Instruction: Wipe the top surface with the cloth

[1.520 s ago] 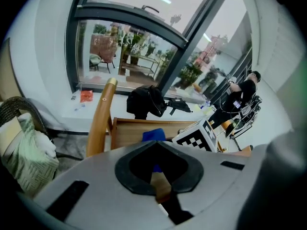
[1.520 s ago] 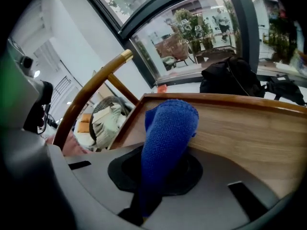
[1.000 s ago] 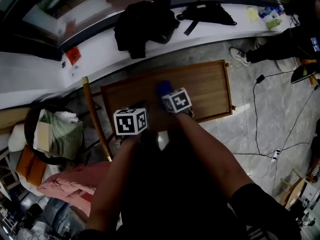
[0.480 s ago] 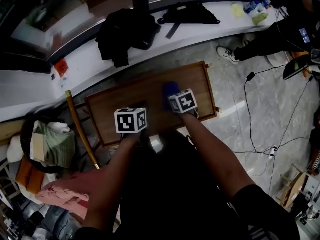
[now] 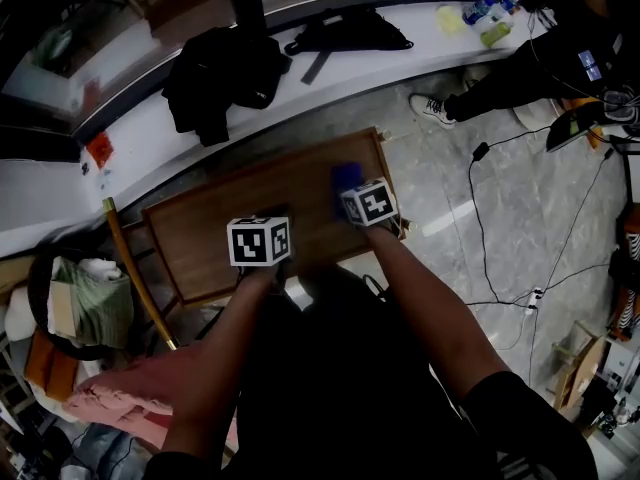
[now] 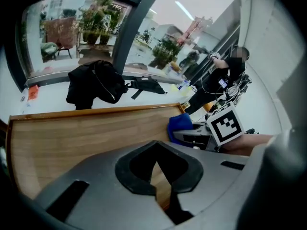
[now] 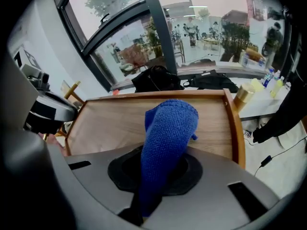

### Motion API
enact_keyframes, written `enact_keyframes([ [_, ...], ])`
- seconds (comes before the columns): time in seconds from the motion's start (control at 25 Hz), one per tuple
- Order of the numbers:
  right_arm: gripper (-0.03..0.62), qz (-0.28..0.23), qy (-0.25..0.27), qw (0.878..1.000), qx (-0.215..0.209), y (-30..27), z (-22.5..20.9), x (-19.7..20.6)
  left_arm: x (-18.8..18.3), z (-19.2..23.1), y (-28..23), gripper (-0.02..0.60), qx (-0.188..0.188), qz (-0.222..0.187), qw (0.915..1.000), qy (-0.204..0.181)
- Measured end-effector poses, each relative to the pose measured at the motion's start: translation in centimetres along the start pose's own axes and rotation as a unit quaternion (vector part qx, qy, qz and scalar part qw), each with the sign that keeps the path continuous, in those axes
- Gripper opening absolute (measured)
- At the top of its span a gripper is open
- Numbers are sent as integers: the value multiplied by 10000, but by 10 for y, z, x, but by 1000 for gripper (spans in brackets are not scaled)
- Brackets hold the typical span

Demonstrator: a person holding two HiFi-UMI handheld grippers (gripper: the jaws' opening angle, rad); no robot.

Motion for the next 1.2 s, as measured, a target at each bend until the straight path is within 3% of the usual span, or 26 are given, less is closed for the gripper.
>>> enact_keyframes([
  [0.32, 48, 43, -102, 9992, 372, 22, -43, 2, 1, -22, -14, 9, 245, -32, 9997, -18],
  [0.48, 48, 180, -97, 9981, 574, 29, -54, 4, 6, -22, -11, 9, 272, -75, 9995, 149],
  [0.64, 48, 201, -86, 9962, 849, 33, -63, 2, 13, -8, 1, 9, 263, -174, 9983, 495],
  [0.88, 48, 432, -28, 9898, 1357, 45, -75, 3, 14, 27, 47, 9, 148, -479, 9964, 685],
  [1.0, 48, 38, -12, 9929, 1190, 42, -39, -12, 8, 51, 82, 9, 106, -720, 9947, 726],
  [1.2, 48, -420, -235, 9988, 23, 2, 118, -20, 18, 110, 148, 9, -132, -909, 9921, 858],
])
Point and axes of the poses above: the fingertips, and each gripper's own axes: y backward along the fingers, z to its left, x out of its underside, the point moved 2 cm from there along y, backward along the fingers, and after that the axes turned 10 degrees about -z, right-handed, at the moved point
